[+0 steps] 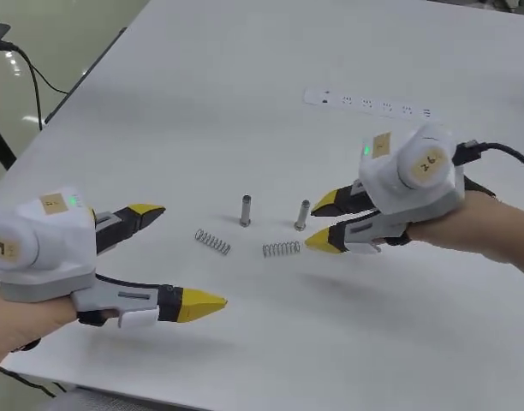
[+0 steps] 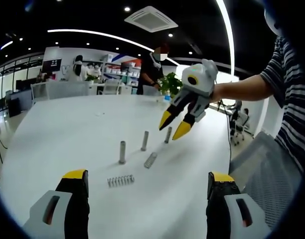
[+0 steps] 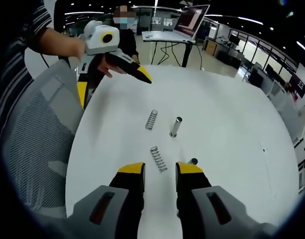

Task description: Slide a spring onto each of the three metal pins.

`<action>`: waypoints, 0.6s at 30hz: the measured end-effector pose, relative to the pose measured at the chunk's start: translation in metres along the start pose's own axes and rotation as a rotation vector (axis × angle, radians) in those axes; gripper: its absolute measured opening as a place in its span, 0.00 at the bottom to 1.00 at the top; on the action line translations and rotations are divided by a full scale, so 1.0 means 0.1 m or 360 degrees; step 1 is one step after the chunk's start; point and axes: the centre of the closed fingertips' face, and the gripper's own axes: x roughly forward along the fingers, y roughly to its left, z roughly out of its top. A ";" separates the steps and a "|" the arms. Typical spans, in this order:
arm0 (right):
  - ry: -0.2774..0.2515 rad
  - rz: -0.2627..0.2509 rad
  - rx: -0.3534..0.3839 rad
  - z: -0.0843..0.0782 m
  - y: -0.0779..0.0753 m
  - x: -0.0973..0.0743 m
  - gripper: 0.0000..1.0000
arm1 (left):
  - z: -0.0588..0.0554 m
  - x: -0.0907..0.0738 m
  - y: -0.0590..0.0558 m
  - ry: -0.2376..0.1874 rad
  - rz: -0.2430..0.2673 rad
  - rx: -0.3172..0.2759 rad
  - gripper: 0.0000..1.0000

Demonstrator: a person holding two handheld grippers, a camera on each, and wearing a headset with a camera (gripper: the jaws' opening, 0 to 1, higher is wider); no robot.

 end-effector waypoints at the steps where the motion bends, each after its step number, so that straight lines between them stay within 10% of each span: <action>1: 0.0009 0.0012 -0.0015 0.00 0.01 0.02 0.22 | 0.00 0.00 0.00 -0.0001 0.0001 0.0000 0.96; 18: 0.0148 0.0121 -0.0065 -0.12 0.13 0.44 0.19 | -0.02 -0.01 0.01 0.0006 0.0004 -0.0001 0.96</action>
